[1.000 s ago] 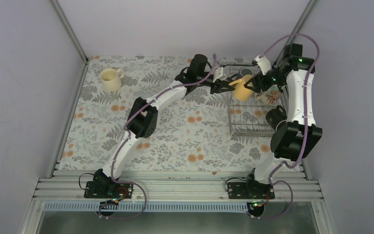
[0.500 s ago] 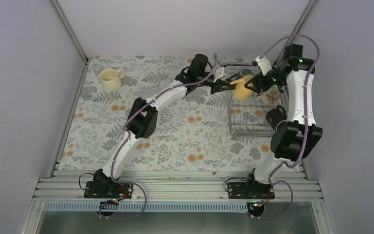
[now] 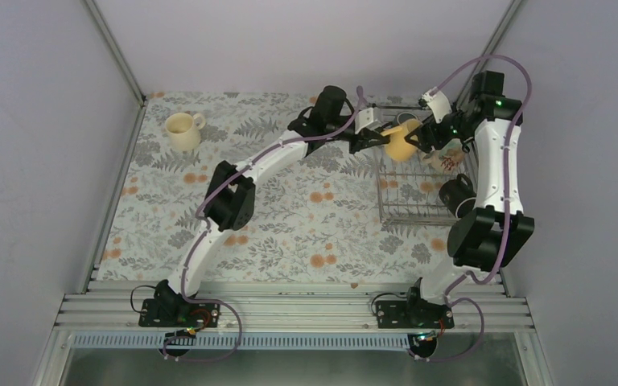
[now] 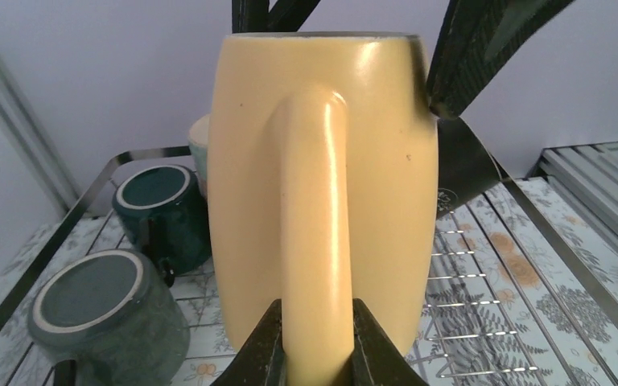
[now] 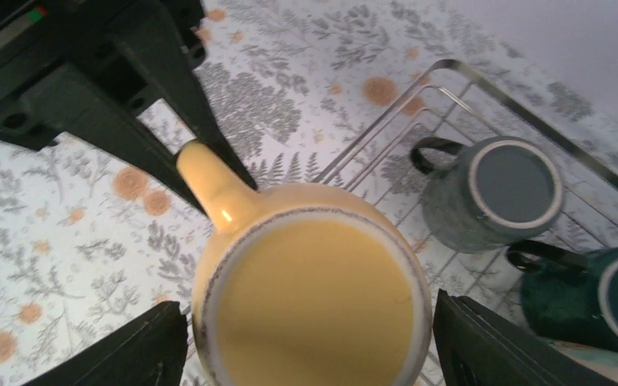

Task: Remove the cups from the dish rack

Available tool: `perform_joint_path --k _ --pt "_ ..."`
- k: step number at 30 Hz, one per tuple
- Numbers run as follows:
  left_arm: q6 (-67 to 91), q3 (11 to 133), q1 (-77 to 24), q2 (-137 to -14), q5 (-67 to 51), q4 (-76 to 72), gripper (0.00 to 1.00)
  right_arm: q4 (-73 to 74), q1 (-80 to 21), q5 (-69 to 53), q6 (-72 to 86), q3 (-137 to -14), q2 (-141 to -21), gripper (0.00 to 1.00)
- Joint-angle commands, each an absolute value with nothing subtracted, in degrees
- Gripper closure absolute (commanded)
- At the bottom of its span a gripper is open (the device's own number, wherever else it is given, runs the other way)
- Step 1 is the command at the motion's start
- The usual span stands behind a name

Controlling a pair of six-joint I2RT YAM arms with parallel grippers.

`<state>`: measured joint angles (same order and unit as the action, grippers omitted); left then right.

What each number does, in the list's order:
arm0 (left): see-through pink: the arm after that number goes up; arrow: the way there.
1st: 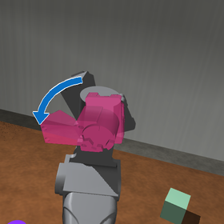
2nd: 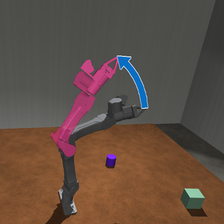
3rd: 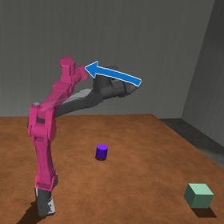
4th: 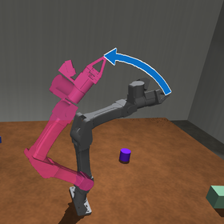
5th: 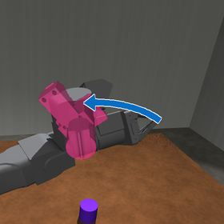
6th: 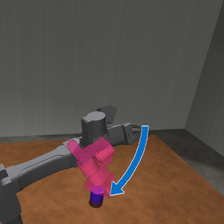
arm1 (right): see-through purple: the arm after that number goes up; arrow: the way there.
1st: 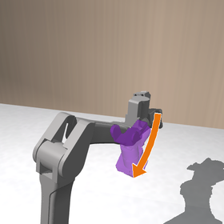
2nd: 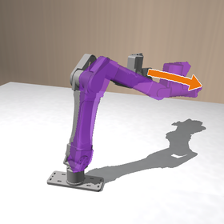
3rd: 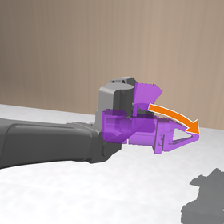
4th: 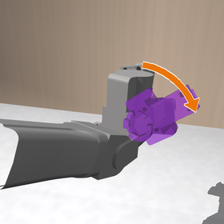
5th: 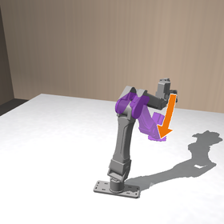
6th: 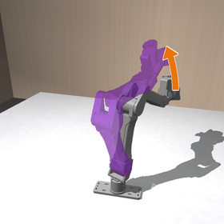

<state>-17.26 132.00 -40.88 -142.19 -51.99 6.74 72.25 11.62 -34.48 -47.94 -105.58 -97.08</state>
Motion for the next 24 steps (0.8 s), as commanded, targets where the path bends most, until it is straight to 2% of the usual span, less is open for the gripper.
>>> perform_joint_path --k 1,4,10,14,24 --pt "-13.43 132.24 -42.93 -134.69 -44.2 5.39 0.98 62.44 10.99 -29.97 -45.64 -103.54 -92.2 0.18" --pt "-10.65 132.04 -42.93 -132.25 -38.1 6.3 0.98 57.01 10.91 -27.29 -44.53 -101.15 -89.39 0.1" --pt "-7.48 127.26 -42.93 -126.21 -32.89 6.49 0.98 48.88 10.81 -22.23 -42.15 -98.84 -85.71 0.0" --pt "-2.03 122.3 -42.93 -122.57 -29.0 4.39 0.98 40.52 10.73 -20.35 -41.68 -94.44 -80.46 0.0" --pt "15.1 121.12 -43.07 -118.08 -19.61 6.4 0.98 20.47 9.07 -17.31 -43.73 -71.7 -64.11 0.0"
